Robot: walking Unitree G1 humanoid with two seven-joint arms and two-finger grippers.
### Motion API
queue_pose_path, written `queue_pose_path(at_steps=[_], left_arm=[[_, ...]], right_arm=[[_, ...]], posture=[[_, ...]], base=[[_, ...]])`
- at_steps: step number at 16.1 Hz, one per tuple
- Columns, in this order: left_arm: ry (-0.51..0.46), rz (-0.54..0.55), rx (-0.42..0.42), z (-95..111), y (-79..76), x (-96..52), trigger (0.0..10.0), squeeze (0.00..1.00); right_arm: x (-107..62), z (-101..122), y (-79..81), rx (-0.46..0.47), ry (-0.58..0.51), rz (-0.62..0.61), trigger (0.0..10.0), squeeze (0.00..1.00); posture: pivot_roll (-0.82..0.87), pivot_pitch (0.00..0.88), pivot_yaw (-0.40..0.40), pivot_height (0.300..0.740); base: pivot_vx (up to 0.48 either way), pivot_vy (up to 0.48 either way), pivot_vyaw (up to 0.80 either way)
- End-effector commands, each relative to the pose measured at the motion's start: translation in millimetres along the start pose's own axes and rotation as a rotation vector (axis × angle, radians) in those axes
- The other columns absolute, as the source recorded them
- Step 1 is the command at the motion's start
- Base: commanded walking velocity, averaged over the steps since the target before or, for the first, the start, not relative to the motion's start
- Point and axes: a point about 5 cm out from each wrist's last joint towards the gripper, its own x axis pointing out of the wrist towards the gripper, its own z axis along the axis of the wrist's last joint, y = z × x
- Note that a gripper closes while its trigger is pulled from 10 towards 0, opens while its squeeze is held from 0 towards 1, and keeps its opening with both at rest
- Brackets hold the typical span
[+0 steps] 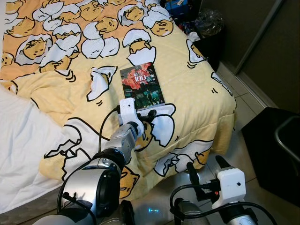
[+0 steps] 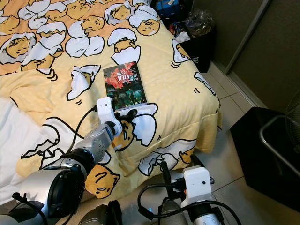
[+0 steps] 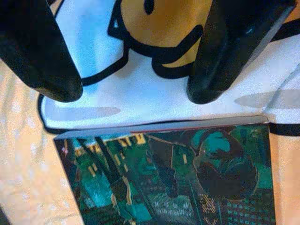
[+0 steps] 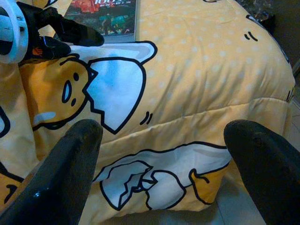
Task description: Clean up the room
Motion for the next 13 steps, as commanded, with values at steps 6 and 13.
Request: queue_pose_path(at_steps=[6,13], left_arm=[[0.01,-0.026,0.124,-2.5,2.8,-1.7,10.0,0.0],[-0.348,-0.073,0.36,39.7,33.8,-51.5,10.0,1.0]], right_arm=[[11.6,5.6,-4.0,0.004,-0.04,-0.045,10.0,0.0],[62.0,24.8,-27.9,-0.025,-0.175,-0.139,10.0,0.0]], posture=[[-0.36,0.176,0.116,0.74],[-0.24,0.014,0.128,0.74]], base=[[0.0,0.0,0.0],[0.0,0.0,0.0]])
